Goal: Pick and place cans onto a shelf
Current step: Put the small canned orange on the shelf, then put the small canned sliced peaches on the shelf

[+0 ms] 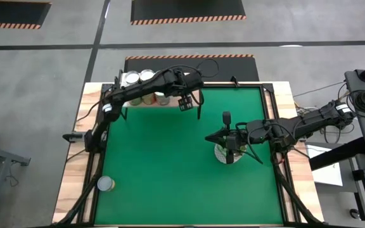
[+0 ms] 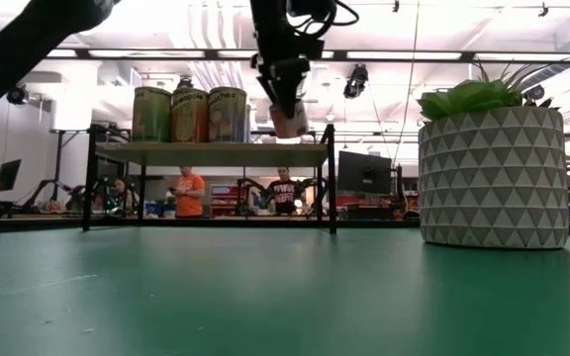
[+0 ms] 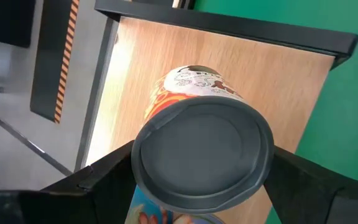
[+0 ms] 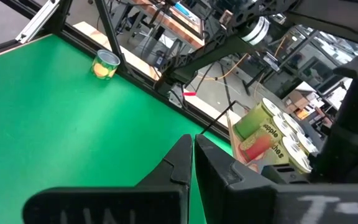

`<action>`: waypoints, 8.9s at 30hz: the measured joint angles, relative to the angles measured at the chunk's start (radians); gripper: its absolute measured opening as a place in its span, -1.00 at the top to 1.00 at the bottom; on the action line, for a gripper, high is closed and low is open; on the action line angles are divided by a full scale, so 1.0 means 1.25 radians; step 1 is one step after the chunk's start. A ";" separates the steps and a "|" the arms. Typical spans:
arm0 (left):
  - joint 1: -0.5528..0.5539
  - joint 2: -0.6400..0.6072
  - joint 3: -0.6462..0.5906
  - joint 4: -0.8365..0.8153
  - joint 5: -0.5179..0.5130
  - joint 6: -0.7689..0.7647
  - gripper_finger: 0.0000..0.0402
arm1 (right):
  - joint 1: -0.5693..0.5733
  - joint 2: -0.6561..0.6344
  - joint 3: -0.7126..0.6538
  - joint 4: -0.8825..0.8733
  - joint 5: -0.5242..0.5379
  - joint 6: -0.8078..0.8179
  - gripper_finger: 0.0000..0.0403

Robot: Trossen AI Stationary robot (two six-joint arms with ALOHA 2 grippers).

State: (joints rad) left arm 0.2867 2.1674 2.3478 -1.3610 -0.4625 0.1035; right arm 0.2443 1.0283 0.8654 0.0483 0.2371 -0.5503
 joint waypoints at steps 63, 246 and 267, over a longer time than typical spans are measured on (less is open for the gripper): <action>-0.537 -0.425 -0.492 0.229 -0.362 -0.292 -0.72 | -0.001 0.000 0.001 0.000 0.063 0.078 0.96; -0.776 -0.295 -0.851 0.208 0.120 -1.498 -0.89 | 0.057 0.278 0.295 -0.312 0.125 0.174 0.96; -0.760 -0.295 -0.866 0.239 0.133 -1.459 -0.32 | 0.057 0.278 0.294 -0.331 0.125 0.180 0.96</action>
State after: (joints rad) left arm -0.6634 1.7988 1.2649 -1.0621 -0.2960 -1.7200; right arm 0.3160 1.3758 1.2335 -0.3660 0.3935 -0.3254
